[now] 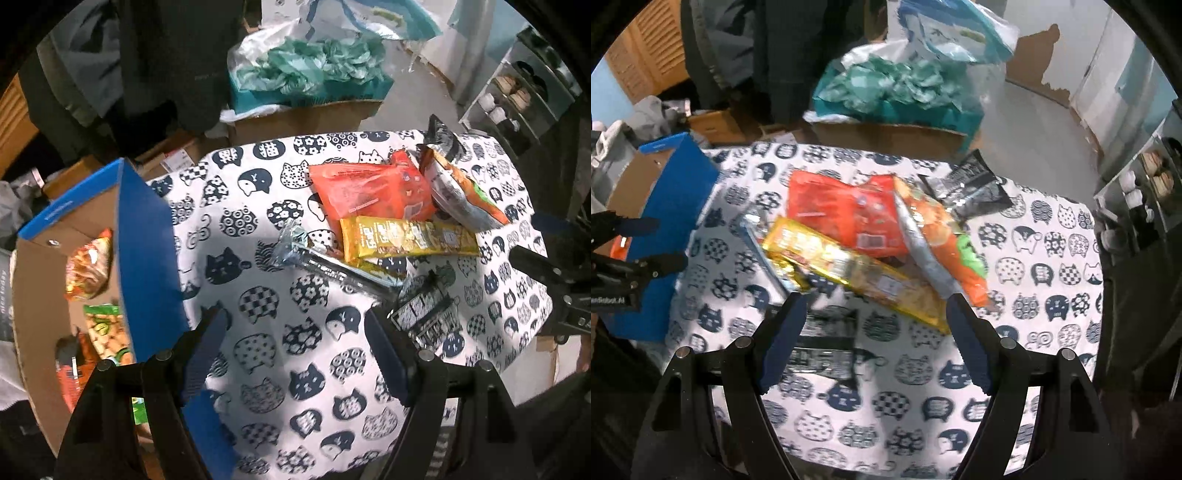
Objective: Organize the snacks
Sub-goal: 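Move both grippers back over the remaining snack packets, then grasp the silver foil bar with the left gripper while the right grasps the orange-green chip bag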
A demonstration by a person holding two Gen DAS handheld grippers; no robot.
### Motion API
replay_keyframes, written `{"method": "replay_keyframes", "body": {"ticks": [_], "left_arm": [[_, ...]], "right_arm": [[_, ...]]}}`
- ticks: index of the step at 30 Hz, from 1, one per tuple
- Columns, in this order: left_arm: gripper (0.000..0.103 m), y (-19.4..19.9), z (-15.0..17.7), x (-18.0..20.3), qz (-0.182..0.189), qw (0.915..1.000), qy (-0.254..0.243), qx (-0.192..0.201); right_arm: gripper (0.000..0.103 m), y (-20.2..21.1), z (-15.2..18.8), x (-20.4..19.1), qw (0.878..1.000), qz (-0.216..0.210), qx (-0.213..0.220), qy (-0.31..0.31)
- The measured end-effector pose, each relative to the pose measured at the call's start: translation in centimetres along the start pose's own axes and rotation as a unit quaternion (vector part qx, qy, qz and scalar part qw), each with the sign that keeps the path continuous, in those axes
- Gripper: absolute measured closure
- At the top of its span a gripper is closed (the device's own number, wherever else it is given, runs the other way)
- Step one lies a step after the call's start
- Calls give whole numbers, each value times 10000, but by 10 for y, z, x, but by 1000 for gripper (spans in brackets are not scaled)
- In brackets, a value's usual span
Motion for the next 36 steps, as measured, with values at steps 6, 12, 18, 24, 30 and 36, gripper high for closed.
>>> {"method": "replay_keyframes", "body": {"ticks": [6,12,18,24,30,36], "left_arm": [[25,-31,-12,8,80,9993,295,-222],[24,-54,-21,16,63,9984,404,-391],[22,-77,-23,28,165,9962,601,-610],[22,-97,-19,34,135,9946,718,-733],[20,-118,-16,37,210,9918,890,-892],[18,-125,-22,39,103,9944,703,-778]], "right_arm": [[26,-17,-6,29,9998,42,-172,43],[26,-44,-10,53,9990,127,-372,218],[26,-72,-15,63,9980,-20,-535,341],[26,-94,-18,63,9980,-196,-518,301],[26,-106,-20,60,9979,-191,-534,324],[26,-121,-14,58,9968,-218,-682,360]]}}
Point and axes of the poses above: each gripper's, at about its wrist camera, not at the fingertips, and y roughly against the way its jaws point, x to its right, z to its underside, the point moved 8 cm from there along -y, roughly the way its jaws point, and after that the axes turned 2 degrees about y, right-handed, at the moved point
